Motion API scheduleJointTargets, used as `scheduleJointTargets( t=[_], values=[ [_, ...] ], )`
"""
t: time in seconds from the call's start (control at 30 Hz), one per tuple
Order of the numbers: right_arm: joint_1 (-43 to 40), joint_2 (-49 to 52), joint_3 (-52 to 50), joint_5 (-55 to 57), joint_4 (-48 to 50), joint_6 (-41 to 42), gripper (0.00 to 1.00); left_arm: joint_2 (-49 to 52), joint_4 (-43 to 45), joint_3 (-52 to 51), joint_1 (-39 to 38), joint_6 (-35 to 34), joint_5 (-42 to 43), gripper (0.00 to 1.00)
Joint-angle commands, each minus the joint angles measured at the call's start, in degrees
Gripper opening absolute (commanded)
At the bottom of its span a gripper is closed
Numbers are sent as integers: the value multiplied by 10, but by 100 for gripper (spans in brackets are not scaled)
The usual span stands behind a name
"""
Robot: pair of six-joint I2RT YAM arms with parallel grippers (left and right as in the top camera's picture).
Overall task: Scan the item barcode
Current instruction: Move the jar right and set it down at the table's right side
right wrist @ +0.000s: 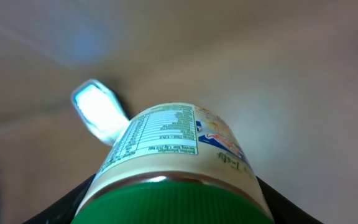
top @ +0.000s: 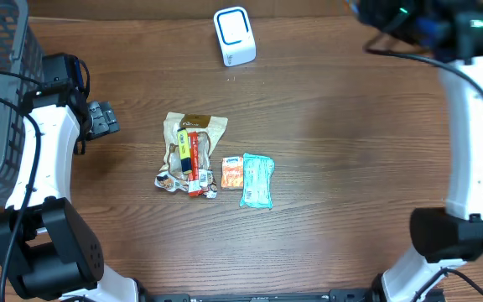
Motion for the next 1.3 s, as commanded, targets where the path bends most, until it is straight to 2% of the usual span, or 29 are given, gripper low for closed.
scheduleJointTargets(
  t=[0.0, 0.1, 0.2, 0.5, 0.8, 0.97, 1.0, 1.13, 1.27],
  values=[
    [-51, 23, -8, 0, -84, 4, 4, -9, 1, 9, -4, 2, -6, 100],
    [-94, 32, -42, -1, -151, 4, 4, -9, 1, 9, -4, 2, -6, 100],
    [-125, 33, -129, -1, -151, 4, 4, -9, 1, 9, -4, 2, -6, 100],
    [-172, 33, -361, 0, -9, 20, 4, -9, 1, 9, -4, 2, -6, 100],
    [-208, 33, -456, 0, 71, 20, 19, -9, 1, 9, -4, 2, -6, 100],
    [-209, 33, -480, 0, 92, 20, 50, -9, 1, 9, -5, 2, -6, 100],
    [-209, 33, -480, 0, 92, 19, 62, -9, 1, 9, -5, 2, -6, 100],
    [-209, 31, -472, 0, 86, 22, 97, -9, 1, 9, -4, 2, -6, 100],
    [-209, 24, -412, 0, 36, 30, 99, -9, 1, 9, -4, 2, -6, 100]
  ],
)
